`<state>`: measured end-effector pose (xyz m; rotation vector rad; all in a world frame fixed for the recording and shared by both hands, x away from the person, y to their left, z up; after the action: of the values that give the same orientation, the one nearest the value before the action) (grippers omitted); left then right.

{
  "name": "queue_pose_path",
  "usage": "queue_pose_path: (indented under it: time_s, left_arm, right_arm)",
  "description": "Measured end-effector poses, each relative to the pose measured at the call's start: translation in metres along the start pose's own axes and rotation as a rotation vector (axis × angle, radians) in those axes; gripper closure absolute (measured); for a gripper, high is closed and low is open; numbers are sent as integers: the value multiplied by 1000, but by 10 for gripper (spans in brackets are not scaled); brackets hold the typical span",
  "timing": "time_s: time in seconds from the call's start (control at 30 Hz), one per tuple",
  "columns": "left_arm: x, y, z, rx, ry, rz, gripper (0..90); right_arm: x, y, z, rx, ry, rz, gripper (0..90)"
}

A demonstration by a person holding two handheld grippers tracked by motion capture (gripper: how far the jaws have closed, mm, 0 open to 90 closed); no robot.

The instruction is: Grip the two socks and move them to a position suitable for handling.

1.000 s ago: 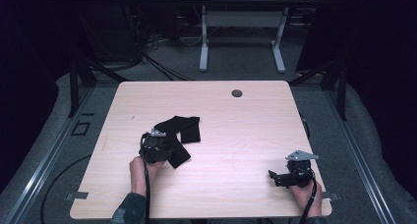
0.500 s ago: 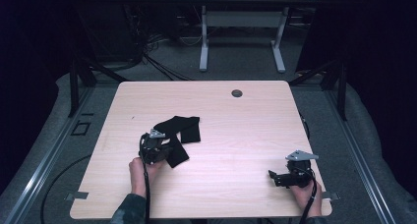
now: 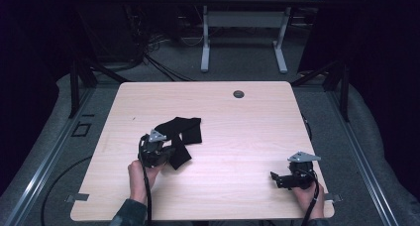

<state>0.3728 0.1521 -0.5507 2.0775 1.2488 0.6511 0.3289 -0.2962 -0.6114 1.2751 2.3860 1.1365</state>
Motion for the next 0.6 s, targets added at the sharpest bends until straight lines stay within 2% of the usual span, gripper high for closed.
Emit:
queue_pose_path:
  time_s: [0.33, 0.6]
  left_arm:
    - [-25, 10, -22, -52, -51, 39, 793]
    - [-53, 14, -23, -50, -99, 87, 791]
  right_arm:
    - [0, 0, 0, 7, -4, -2, 0]
    - [0, 0, -1, 8, -4, -1, 0]
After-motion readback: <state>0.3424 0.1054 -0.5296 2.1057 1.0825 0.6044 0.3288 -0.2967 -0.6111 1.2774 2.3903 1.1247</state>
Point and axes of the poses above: each handheld gripper's, and its own axes: z roughly forward along the jaws, y roughly out of its top, x roughly to its left, the point moved 3 cm from there along z, roughly forward along the jaws, and after that the axes turned 13 degrees about y, right-handed, at the moved point
